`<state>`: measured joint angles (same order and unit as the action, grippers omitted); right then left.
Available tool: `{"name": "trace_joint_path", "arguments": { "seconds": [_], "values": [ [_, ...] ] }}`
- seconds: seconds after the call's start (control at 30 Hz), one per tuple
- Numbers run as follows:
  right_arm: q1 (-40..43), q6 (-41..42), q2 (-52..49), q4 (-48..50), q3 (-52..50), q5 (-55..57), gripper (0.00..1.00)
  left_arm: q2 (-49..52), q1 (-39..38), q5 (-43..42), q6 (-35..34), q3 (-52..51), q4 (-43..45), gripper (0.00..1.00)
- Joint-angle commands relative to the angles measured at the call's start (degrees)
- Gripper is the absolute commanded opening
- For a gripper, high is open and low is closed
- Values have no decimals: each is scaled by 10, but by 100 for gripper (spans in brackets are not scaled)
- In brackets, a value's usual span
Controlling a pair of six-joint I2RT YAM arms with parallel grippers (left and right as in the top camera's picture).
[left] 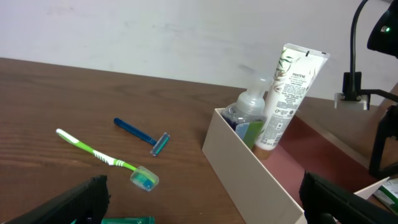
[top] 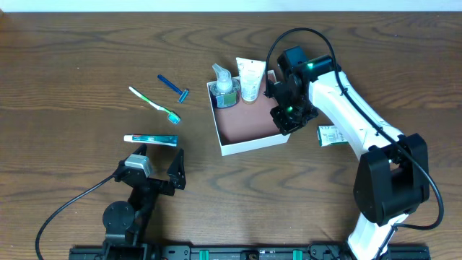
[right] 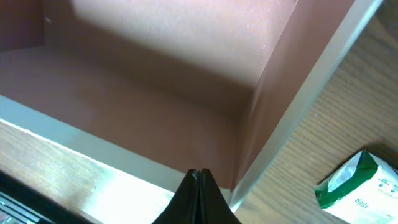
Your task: Pack container
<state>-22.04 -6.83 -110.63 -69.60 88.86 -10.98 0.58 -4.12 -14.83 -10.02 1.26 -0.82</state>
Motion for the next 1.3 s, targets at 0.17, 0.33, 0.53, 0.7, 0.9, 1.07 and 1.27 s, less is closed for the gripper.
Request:
{"name": "trace_joint_path", "arguments": {
  "seconds": [0.17,0.33,0.53,0.7,0.9,1.07,1.27],
  "values": [
    [-13,8,6,-27,12,-9,2,-3,3,-6,8,-10,-19,98],
    [-27,8,6,-30,12,-9,1,-3,3,-6,8,-10,-19,98],
    [-26,8,8,-17,14,-8,1,-3,3,-6,8,-10,-19,98],
    [-21,3,30,-28,63,7,1,-3,3,-6,8,-10,-19,98],
    [-13,9,93,-70,148,38,30,-3,3,-6,8,-10,-19,98],
    [26,21,147,-101,161,95,90,-3,3,-6,8,-10,-19,98],
    [124,21,162,-187,159,97,99,-3,3,-6,8,-10,-19,98]
  ]
}}
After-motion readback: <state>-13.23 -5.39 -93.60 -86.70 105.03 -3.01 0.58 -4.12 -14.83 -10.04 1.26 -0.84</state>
